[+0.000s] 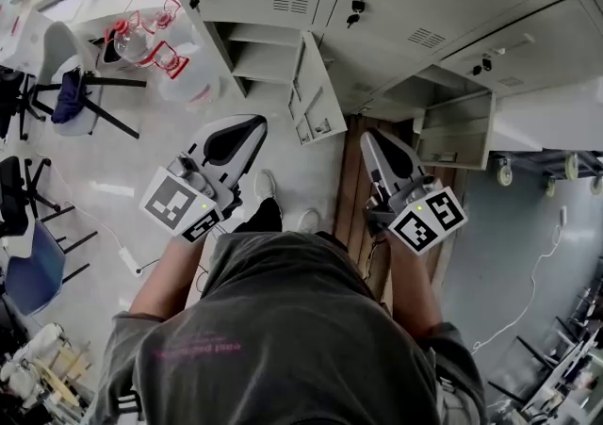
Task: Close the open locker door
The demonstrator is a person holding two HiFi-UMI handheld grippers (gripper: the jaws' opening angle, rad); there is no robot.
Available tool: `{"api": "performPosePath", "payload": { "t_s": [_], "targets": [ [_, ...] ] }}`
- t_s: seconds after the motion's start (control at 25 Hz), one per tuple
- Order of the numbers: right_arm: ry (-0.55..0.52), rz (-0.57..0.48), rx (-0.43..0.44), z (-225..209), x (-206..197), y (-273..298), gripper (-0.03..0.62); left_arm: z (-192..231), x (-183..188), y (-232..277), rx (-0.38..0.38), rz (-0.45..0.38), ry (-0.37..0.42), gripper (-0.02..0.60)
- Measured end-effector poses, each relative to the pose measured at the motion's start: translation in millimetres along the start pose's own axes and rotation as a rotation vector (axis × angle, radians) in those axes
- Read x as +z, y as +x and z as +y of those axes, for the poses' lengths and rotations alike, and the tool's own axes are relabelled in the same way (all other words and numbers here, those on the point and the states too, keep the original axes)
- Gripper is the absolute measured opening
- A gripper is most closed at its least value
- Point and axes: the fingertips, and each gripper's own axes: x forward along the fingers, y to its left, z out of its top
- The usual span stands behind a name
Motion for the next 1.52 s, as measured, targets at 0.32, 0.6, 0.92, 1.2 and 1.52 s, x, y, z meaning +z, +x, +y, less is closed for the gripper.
{"api": "performPosePath", "payload": {
  "t_s": [0.32, 0.6, 0.92, 1.2, 1.52],
  "targets": [
    [0.032, 0.012, -0.084, -9.6, -12.1, 43.0, 0.018, 51.0, -8.5, 8.5, -0.065, 0.036, -0.025, 0.008],
    [0.053, 0.039, -0.154, -29.2, -31.1, 63.5, 0.018, 74.9, -24.3, 17.5, -0.113, 0.067, -0.047, 0.008],
    [0.073, 0.096, -0.180, -59.6, -52.4, 67.5, 0.018, 78.3, -44.6, 32.3, -0.113, 0.097, -0.076, 0.008],
    [0.082, 0.174, -0.140, -86.1, -75.1, 63.7, 0.020, 68.1, -62.0, 47.5, -0.063, 0.120, -0.091, 0.008],
    [0.127, 0.260, -0.046, -109.8, -102.1, 57.7, 0.020, 51.5, -88.0, 68.6, 0.006, 0.157, -0.123, 0.008]
  ]
}}
